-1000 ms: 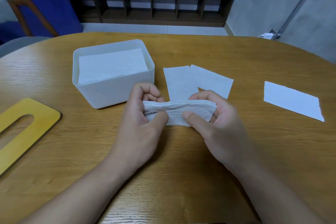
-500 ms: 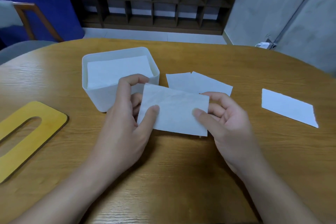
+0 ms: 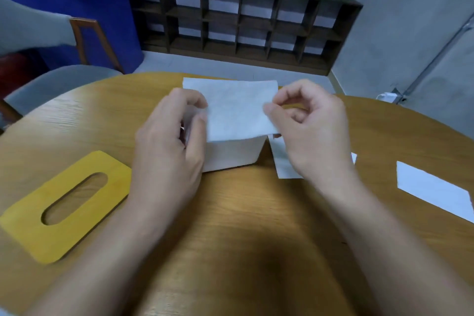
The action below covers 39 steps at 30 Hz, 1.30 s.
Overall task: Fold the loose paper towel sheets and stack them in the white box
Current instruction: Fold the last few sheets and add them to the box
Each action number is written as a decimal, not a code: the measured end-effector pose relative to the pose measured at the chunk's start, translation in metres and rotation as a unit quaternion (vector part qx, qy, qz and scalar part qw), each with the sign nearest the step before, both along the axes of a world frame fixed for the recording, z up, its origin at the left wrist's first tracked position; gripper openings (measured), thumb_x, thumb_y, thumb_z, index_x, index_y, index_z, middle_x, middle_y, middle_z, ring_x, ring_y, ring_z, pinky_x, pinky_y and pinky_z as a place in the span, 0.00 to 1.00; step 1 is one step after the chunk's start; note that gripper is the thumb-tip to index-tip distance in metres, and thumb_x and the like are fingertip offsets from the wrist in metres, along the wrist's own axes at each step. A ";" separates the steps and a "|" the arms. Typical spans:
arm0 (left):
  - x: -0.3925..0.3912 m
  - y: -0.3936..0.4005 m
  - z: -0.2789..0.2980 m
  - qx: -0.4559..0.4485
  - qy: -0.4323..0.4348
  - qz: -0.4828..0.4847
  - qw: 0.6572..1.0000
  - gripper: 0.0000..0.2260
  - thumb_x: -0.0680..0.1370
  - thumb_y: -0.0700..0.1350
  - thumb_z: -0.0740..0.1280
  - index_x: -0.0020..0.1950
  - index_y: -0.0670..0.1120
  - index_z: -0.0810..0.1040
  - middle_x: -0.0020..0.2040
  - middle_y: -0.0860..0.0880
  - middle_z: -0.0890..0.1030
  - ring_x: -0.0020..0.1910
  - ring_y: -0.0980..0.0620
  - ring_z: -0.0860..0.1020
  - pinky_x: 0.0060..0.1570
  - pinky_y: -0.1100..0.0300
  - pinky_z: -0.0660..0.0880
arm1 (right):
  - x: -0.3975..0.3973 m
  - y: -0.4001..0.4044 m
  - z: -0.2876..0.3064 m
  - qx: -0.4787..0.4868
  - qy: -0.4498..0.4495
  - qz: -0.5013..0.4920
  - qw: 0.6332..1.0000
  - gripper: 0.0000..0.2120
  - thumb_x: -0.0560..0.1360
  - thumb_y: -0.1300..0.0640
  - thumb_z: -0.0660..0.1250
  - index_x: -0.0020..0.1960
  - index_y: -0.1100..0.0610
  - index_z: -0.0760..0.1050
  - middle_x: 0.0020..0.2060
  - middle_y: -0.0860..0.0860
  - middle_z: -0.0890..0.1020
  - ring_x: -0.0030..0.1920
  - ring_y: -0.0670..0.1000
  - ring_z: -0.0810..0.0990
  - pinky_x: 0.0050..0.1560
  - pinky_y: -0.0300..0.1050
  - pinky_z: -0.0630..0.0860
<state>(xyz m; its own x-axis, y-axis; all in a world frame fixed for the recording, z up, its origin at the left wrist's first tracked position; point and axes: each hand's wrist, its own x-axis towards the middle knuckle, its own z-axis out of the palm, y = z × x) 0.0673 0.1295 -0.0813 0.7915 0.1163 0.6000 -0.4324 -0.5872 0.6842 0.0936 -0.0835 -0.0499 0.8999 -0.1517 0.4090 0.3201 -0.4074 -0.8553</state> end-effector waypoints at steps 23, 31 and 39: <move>0.024 0.021 -0.017 0.143 0.073 0.026 0.987 0.08 0.81 0.45 0.63 0.49 0.55 0.81 0.45 0.58 0.82 0.56 0.51 0.79 0.68 0.51 0.67 | 0.041 0.014 -0.024 -0.260 0.026 0.071 0.963 0.06 0.79 0.44 0.76 0.52 0.44 0.85 0.56 0.39 0.86 0.64 0.45 0.79 0.73 0.61 0.72; 0.000 -0.019 -0.007 0.126 -0.068 -0.040 0.989 0.06 0.84 0.41 0.69 0.57 0.47 0.85 0.57 0.53 0.84 0.61 0.47 0.77 0.64 0.51 0.73 | -0.005 -0.036 -0.032 -0.190 -0.012 -0.013 0.982 0.02 0.80 0.51 0.77 0.53 0.47 0.86 0.55 0.36 0.85 0.62 0.41 0.82 0.64 0.55 0.79; -0.022 -0.091 -0.052 0.190 0.037 -0.193 0.962 0.07 0.84 0.45 0.66 0.56 0.51 0.84 0.54 0.55 0.83 0.56 0.50 0.78 0.55 0.48 0.78 | -0.037 -0.065 -0.090 -0.270 0.090 -0.031 0.958 0.12 0.77 0.48 0.72 0.59 0.48 0.86 0.55 0.40 0.85 0.58 0.47 0.82 0.64 0.56 0.78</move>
